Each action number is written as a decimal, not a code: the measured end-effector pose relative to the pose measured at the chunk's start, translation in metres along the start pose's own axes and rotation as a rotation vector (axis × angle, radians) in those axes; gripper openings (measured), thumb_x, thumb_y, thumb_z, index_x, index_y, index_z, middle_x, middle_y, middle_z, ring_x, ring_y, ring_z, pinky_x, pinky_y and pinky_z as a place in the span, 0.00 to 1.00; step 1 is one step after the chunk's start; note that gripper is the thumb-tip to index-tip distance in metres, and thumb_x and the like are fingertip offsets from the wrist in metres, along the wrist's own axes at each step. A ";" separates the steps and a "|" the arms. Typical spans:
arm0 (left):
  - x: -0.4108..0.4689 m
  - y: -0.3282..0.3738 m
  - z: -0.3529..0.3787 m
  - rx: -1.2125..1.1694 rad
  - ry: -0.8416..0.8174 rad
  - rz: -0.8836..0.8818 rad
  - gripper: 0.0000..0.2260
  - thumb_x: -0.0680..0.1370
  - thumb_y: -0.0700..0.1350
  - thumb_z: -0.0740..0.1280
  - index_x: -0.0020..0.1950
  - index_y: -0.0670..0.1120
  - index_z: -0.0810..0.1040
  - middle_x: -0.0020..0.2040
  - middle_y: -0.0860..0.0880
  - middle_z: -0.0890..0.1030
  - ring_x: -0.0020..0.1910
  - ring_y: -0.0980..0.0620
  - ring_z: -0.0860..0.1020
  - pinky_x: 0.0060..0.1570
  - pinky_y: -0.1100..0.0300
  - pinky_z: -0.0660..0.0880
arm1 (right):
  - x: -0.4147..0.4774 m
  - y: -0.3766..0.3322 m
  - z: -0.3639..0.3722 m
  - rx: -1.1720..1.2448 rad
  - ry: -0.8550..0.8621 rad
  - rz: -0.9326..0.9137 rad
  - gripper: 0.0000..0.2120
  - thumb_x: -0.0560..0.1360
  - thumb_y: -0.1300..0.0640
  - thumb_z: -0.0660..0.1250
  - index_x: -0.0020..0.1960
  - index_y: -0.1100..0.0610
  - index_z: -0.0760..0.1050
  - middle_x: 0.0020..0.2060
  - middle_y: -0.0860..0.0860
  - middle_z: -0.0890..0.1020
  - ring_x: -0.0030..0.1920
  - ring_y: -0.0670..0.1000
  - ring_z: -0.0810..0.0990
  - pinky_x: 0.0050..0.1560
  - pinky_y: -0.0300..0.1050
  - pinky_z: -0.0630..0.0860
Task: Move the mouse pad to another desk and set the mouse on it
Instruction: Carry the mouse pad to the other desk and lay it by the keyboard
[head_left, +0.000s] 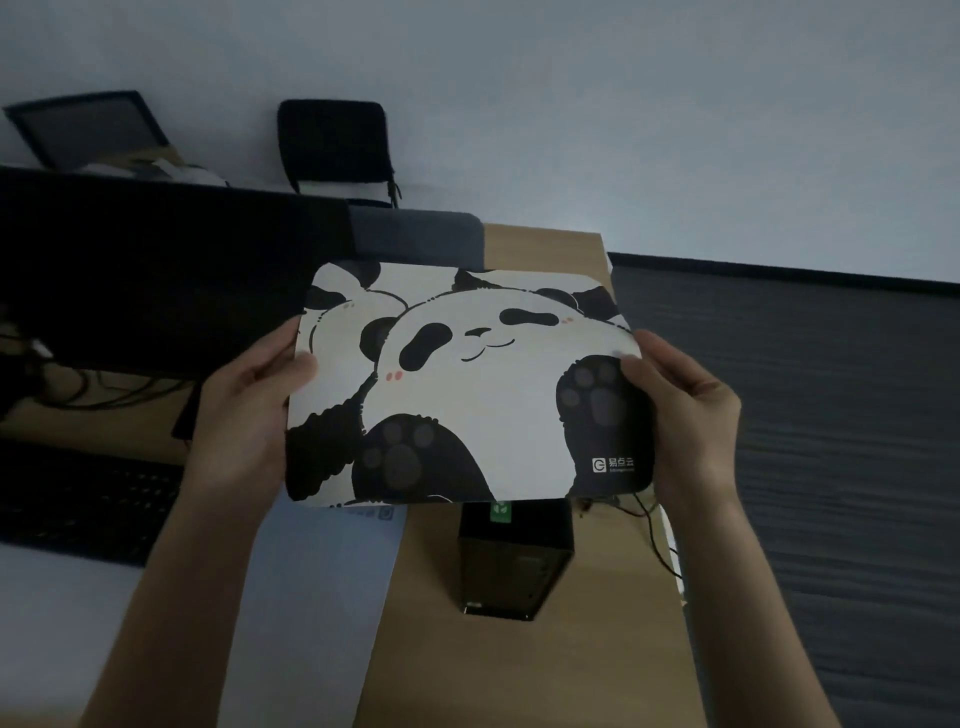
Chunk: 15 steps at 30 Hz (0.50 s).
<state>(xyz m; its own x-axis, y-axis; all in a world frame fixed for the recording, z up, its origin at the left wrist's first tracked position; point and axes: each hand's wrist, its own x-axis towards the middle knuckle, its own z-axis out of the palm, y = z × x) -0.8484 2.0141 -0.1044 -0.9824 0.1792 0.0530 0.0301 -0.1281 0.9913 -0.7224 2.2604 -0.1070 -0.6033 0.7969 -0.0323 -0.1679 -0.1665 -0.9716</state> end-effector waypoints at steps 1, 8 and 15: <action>-0.005 0.004 -0.012 -0.007 0.036 0.028 0.16 0.74 0.35 0.61 0.52 0.54 0.79 0.45 0.60 0.85 0.48 0.60 0.81 0.40 0.69 0.76 | -0.003 0.000 0.012 0.005 -0.040 0.004 0.11 0.67 0.64 0.70 0.48 0.54 0.81 0.39 0.48 0.85 0.43 0.50 0.83 0.47 0.44 0.80; -0.048 0.032 -0.125 -0.014 0.303 0.089 0.15 0.75 0.35 0.60 0.53 0.52 0.78 0.44 0.59 0.85 0.46 0.57 0.82 0.40 0.66 0.78 | -0.049 0.021 0.116 0.006 -0.335 0.067 0.15 0.68 0.63 0.70 0.54 0.57 0.78 0.44 0.50 0.84 0.43 0.48 0.83 0.44 0.40 0.80; -0.103 0.067 -0.264 -0.047 0.588 0.147 0.15 0.74 0.34 0.60 0.55 0.50 0.78 0.41 0.58 0.86 0.44 0.57 0.83 0.38 0.65 0.79 | -0.143 0.040 0.244 0.058 -0.660 0.162 0.12 0.68 0.65 0.68 0.49 0.52 0.78 0.35 0.45 0.85 0.40 0.47 0.84 0.38 0.38 0.80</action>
<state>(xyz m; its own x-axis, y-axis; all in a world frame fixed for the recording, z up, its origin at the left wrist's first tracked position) -0.7936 1.7293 -0.0752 -0.9062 -0.4106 0.1006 0.1784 -0.1556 0.9716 -0.8329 1.9982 -0.0846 -0.9704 0.2414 -0.0084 -0.0662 -0.2993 -0.9519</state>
